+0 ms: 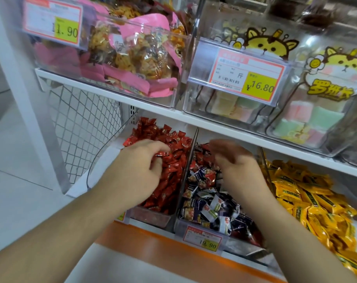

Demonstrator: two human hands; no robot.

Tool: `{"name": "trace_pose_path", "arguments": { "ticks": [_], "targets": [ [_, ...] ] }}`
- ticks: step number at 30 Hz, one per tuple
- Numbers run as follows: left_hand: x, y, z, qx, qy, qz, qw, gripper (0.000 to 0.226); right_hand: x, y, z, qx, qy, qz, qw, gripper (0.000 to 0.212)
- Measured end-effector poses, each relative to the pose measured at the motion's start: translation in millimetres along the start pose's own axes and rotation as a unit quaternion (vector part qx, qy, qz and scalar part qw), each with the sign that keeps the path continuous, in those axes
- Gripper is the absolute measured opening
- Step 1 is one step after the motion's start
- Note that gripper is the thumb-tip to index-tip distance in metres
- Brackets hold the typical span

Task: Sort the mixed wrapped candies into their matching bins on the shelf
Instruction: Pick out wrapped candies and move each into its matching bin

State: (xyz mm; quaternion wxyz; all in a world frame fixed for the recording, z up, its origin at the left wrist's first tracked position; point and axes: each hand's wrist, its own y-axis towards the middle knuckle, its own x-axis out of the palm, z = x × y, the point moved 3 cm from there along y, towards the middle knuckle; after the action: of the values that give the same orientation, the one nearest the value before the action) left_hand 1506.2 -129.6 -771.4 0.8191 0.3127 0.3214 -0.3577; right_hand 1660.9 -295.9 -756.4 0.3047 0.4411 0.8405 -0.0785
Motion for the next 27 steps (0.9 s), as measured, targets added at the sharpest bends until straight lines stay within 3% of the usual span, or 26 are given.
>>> {"name": "trace_pose_path", "arguments": {
  "ticks": [2,6,8,11,16,21,27],
  "targets": [
    [11,-2,8,0.048,0.0,-0.042,0.998,0.037,-9,0,15,-0.023,-0.101,-0.017,0.995,0.033],
    [31,-5,16,0.094,0.015,-0.103,0.99,0.048,2,-5,24,-0.103,-0.242,-0.126,0.956,0.045],
    [34,-5,14,0.09,0.013,-0.103,0.991,0.049,9,-5,26,-0.151,-0.288,-0.138,0.935,0.041],
    [34,-5,11,0.093,0.016,-0.098,0.991,0.05,3,-4,31,-0.154,-0.308,-0.128,0.93,0.032],
    [32,-6,13,0.093,0.011,-0.094,0.991,0.049,-7,-3,36,-0.14,-0.275,-0.071,0.948,0.006],
    [29,-6,13,0.086,-0.012,-0.07,0.994,0.045,-19,-5,21,-0.051,-0.146,-0.002,0.988,0.004],
    [23,-4,22,0.037,-0.163,-0.042,0.985,0.037,-4,-21,-10,-0.035,0.06,-0.05,0.996,0.005]
  ]
}}
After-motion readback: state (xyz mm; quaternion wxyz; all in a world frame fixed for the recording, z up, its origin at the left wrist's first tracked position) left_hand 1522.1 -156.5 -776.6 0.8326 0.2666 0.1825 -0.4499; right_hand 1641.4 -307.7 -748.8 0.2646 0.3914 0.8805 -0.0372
